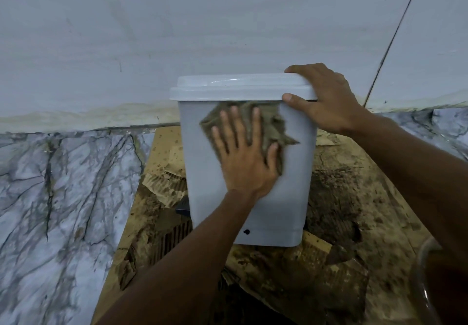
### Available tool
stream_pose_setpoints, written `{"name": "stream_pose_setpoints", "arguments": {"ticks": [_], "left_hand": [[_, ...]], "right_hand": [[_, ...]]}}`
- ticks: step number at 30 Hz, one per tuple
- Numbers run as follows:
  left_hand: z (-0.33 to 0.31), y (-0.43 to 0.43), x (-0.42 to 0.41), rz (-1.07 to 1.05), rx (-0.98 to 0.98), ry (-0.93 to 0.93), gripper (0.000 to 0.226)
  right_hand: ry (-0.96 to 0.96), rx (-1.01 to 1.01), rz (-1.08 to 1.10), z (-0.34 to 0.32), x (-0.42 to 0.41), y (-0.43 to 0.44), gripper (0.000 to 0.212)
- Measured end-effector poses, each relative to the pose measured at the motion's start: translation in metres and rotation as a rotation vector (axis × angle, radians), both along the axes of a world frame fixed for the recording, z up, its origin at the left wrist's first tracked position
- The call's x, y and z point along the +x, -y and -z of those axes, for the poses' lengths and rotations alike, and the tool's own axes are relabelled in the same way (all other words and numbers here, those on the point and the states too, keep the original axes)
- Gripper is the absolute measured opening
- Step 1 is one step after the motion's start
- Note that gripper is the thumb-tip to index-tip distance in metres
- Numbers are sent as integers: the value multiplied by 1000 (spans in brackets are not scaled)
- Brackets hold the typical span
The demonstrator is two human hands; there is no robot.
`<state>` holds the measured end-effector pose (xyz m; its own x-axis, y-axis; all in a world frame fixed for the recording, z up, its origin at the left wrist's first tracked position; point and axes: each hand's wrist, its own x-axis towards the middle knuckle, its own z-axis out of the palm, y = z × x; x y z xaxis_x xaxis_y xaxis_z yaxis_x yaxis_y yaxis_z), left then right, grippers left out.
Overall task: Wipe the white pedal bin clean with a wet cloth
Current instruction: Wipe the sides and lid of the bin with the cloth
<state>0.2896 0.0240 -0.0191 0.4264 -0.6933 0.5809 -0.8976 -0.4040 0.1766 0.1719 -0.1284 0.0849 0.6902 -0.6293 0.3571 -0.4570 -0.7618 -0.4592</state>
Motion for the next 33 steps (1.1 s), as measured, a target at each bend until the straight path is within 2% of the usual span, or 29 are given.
{"name": "stream_pose_setpoints", "arguments": {"ticks": [4,6,8,11,16,18,22,25,30,33], "left_hand": [[25,-18,-17,386,159,244,72],[43,-36,-3,461,207,340,72],[57,-53,19,377,182,298,73],[59,-69,42,102,47,119,76],[28,-40,33,-218,-176,-215,76],[16,-26,24,-269,-147,-234,76],[6,-10,6,15,20,28,74],[9,-4,-15,208,100,155,72],[73,-40,-38,588,281,402,64],[119,-80,-27,683,364,563,63]], "right_hand": [[-9,3,-10,-2,-4,0,65],[-11,-4,-15,-1,-5,0,64],[-7,-4,-17,-1,-3,-1,63],[-2,-9,-17,-2,-2,-4,62],[15,-11,11,-4,-3,-8,60],[15,-10,16,-4,-2,-8,59],[21,-2,16,-4,-2,-7,60],[18,9,16,-4,-3,-7,59],[18,18,9,-5,-6,-9,58],[28,21,3,-5,-7,-10,58]]}}
